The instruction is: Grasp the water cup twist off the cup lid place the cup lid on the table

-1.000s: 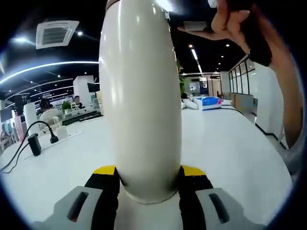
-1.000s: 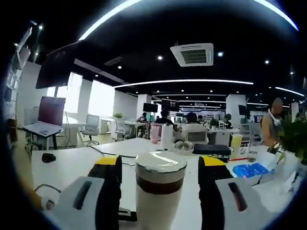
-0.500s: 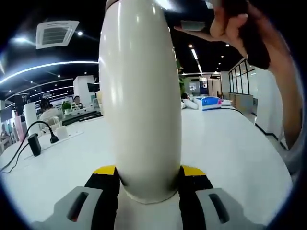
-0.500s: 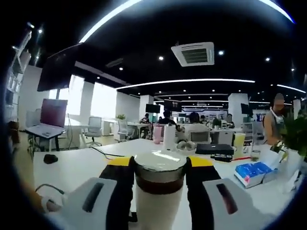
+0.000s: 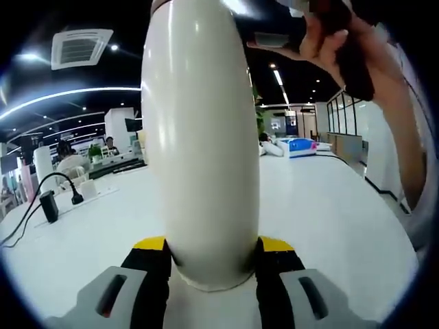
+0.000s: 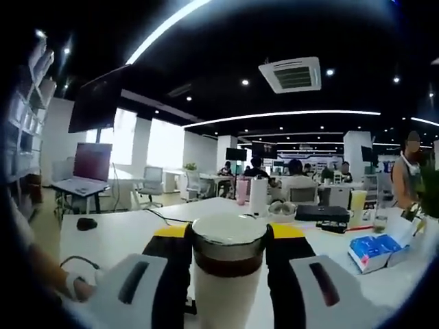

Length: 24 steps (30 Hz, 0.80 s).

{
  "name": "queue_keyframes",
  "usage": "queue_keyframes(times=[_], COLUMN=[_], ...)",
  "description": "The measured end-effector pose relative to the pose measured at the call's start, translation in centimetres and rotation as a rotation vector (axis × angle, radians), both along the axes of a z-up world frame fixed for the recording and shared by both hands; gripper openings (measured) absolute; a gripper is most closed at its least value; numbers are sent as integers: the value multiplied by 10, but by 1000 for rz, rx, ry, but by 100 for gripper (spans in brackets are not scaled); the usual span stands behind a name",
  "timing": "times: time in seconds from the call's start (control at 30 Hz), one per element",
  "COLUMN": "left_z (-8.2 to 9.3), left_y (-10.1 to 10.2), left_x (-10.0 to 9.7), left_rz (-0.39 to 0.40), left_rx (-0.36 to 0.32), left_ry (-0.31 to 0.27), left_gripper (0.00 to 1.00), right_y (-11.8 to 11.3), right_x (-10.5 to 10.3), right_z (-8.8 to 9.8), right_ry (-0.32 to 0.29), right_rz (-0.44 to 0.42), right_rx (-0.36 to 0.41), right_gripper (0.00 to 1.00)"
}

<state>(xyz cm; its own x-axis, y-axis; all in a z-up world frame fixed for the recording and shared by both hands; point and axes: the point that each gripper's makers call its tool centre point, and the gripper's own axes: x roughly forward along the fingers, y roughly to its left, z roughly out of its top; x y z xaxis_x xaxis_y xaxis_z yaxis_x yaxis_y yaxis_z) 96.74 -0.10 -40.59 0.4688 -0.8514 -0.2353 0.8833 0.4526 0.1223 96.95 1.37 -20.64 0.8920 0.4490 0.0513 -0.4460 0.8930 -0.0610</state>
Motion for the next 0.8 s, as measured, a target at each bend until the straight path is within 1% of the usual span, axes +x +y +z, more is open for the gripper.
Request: queue_keyframes(times=[0.07, 0.1, 0.33, 0.43, 0.63, 0.8], left_z=[0, 0, 0, 0, 0, -1], left_y=[0, 0, 0, 0, 0, 0], left_x=[0, 0, 0, -1, -1, 0], left_rz=[0, 0, 0, 0, 0, 1], left_rx=[0, 0, 1, 1, -1, -4], left_ry=[1, 1, -1, 0, 2, 9], left_gripper=[50, 50, 50, 50, 50, 50], right_y=[2, 1, 3, 3, 4, 5], right_x=[-1, -1, -2, -2, 0, 2], right_z=[0, 0, 0, 0, 0, 0], right_ry=[-8, -4, -9, -10, 6, 11], right_rz=[31, 29, 99, 145, 239, 294], right_rx=[-7, -4, -7, -3, 15, 35], right_gripper=[45, 45, 45, 45, 45, 45])
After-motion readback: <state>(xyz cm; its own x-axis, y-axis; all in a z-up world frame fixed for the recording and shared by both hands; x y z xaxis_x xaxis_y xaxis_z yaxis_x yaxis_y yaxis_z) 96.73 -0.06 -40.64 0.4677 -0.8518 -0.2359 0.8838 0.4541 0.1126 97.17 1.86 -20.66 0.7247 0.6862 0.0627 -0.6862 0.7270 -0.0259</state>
